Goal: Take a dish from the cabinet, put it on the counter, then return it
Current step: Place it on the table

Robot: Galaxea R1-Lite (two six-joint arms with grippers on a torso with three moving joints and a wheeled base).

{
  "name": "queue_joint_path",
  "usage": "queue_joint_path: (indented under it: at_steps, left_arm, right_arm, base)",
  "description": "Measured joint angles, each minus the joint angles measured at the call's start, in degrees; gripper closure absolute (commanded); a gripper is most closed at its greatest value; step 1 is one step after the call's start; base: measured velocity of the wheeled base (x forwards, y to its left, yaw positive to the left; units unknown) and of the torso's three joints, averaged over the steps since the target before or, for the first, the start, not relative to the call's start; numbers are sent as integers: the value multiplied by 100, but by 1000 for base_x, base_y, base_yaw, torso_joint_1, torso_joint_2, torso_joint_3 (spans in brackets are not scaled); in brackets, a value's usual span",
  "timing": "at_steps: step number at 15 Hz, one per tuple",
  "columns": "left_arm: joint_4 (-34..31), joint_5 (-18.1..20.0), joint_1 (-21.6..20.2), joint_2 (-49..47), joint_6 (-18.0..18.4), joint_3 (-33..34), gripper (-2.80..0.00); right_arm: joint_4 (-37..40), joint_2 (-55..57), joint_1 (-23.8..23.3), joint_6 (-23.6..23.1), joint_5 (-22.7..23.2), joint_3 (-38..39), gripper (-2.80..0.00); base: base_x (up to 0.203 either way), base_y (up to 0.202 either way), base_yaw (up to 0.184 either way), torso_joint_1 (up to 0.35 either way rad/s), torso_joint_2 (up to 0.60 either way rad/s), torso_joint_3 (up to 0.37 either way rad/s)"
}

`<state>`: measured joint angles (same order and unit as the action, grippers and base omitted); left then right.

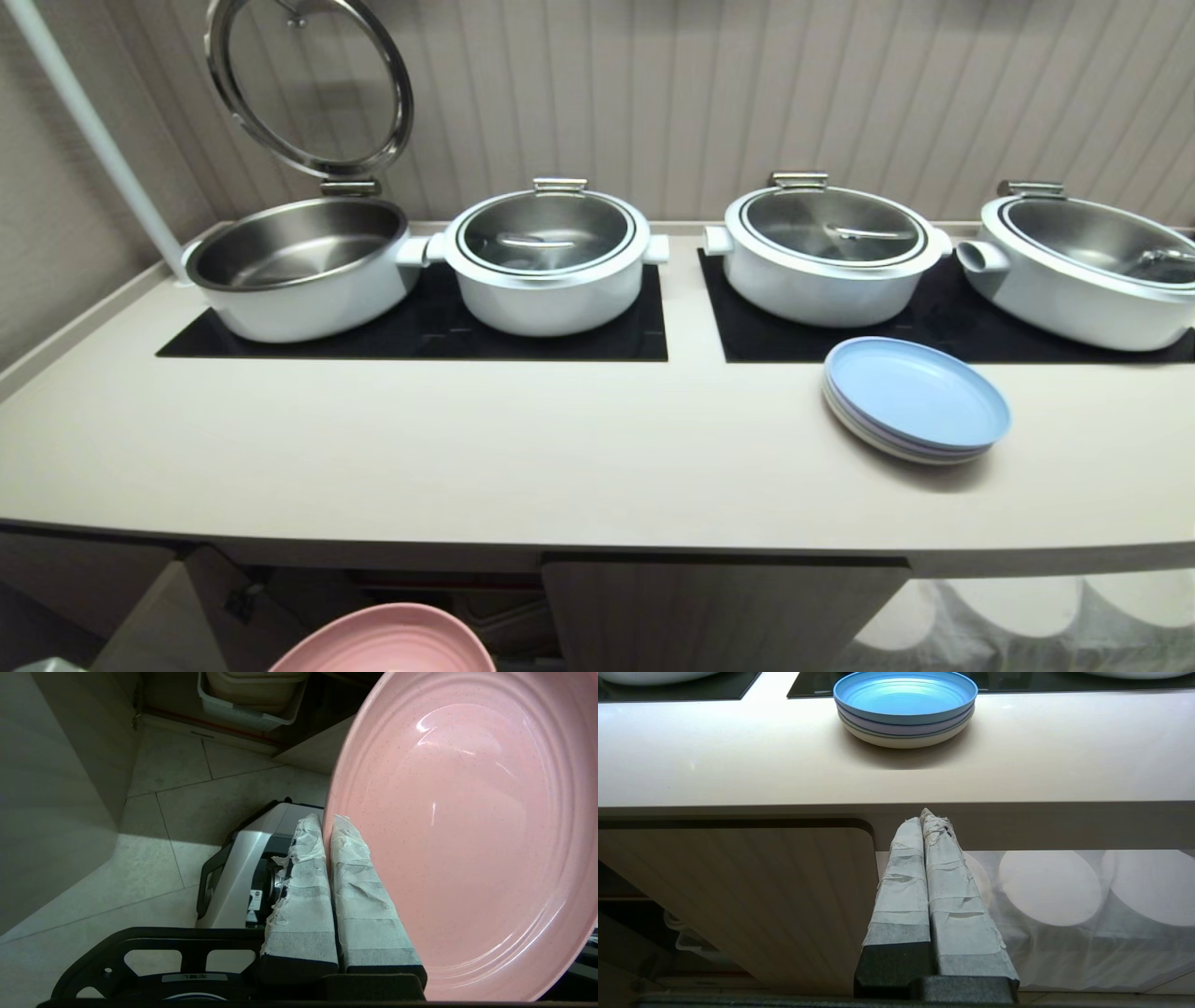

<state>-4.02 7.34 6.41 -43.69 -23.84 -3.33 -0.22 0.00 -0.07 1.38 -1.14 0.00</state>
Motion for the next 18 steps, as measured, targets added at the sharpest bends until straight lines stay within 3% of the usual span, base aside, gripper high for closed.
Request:
queue_joint_path:
  at_steps: [18]
  left_arm:
    - [1, 77, 67, -2, 5, -89, 0]
  right_arm:
    - [0, 0, 5, 2, -1, 0, 0]
  base:
    - [0, 0, 0, 0, 0, 0]
